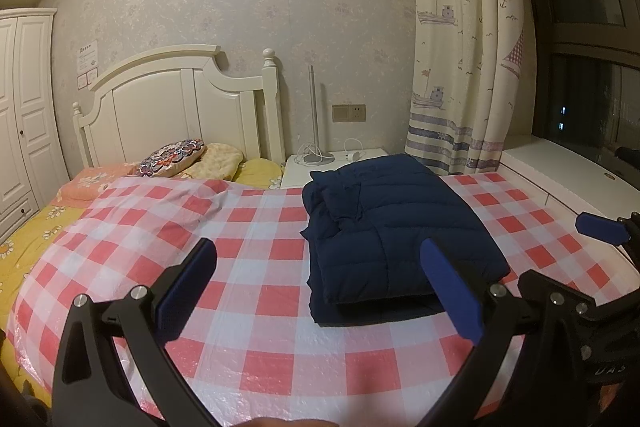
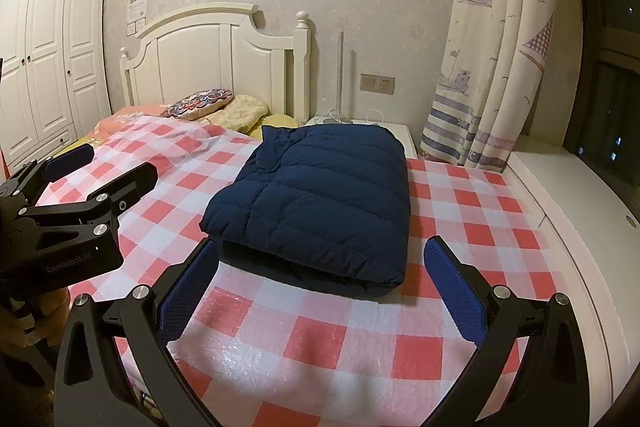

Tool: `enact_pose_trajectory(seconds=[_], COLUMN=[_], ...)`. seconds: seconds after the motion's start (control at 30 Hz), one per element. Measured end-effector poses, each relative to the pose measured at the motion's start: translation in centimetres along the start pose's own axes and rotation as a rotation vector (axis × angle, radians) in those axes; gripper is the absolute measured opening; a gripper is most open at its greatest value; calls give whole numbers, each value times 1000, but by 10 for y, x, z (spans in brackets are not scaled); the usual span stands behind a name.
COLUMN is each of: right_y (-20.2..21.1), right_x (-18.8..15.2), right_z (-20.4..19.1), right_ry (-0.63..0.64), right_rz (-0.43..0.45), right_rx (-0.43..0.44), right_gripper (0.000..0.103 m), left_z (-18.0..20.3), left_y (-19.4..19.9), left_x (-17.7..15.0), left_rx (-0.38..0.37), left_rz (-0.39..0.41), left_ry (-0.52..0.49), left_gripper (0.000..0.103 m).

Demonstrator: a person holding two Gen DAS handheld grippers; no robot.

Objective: Fold large clothes

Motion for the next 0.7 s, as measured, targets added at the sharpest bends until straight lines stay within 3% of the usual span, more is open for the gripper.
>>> enact_pose_trajectory(seconds=[0.7], right_y=[-4], right_x=[-3], right_z=[-12], right_ry=[14], right_rz=[-10], right_rx=[6], right_gripper=[99], left_z=[-2], left_y=[0], left_x=[-6], left_rx=[-1], left_rz=[7], left_ry=[-14], left_gripper=[101])
Point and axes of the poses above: each gripper's, at about its wrist camera, not at the fingertips, and y roughly against the way its jaws point, z to its right, x to its top, the point moved 10 cm from there along -y, roughly the way its jaws point, and after that the axes turned 14 degrees about -z, right-handed, at the moved point
